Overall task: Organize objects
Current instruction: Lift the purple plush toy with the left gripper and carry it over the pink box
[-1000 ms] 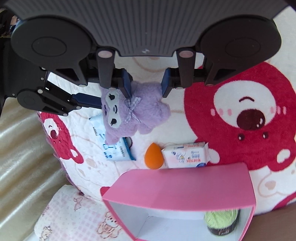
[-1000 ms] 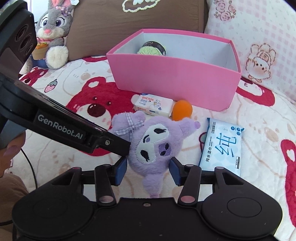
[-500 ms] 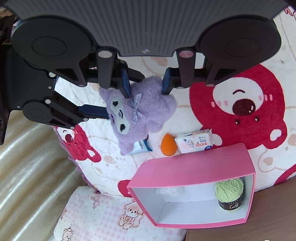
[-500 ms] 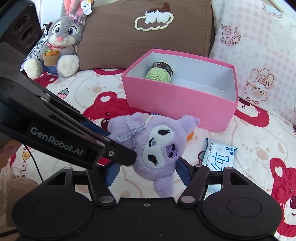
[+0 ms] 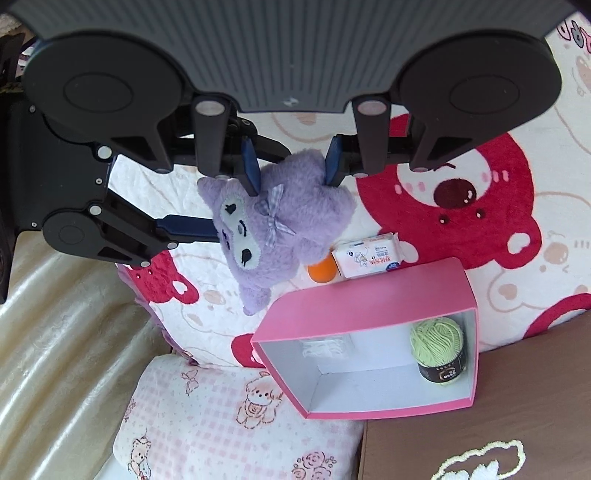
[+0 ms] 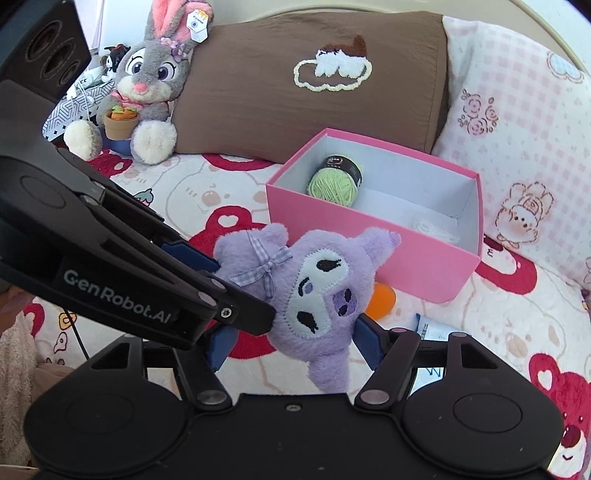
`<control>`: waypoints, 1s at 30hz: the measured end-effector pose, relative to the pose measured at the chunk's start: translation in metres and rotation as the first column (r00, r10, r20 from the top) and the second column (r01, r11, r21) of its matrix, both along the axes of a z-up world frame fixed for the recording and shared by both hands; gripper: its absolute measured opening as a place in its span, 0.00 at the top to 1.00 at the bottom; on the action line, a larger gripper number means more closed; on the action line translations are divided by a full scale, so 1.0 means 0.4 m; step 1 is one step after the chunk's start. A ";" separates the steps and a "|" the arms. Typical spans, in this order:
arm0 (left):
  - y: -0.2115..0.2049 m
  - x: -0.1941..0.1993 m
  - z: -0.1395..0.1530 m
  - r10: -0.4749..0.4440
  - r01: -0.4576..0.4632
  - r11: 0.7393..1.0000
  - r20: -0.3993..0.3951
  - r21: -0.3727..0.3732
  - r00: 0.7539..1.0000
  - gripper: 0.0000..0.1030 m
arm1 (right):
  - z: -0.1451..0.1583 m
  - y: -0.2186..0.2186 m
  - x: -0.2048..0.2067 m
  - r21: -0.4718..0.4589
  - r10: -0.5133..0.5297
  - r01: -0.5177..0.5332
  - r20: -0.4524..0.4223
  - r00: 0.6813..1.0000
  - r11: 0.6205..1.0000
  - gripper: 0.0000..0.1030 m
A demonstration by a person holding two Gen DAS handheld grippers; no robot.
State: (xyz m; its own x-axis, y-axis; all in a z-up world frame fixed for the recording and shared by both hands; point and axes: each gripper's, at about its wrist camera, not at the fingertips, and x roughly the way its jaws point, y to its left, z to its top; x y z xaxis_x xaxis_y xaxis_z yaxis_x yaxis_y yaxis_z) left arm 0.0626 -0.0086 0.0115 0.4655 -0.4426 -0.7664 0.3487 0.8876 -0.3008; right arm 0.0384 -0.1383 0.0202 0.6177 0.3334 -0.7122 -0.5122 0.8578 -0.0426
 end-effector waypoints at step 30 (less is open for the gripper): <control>0.104 0.168 0.113 0.040 -0.037 0.995 0.027 -0.096 0.999 0.65 | 0.114 0.030 0.176 0.108 0.088 -0.094 0.057 0.995 0.990 0.28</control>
State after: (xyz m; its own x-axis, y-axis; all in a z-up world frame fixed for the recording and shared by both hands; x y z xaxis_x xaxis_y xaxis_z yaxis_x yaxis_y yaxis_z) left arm 0.1297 0.0328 0.0566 0.5052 -0.4946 -0.7072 0.3245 0.8682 -0.3755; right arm 0.1086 -0.1262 0.0657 0.6164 0.4644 -0.6359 -0.5876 0.8089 0.0211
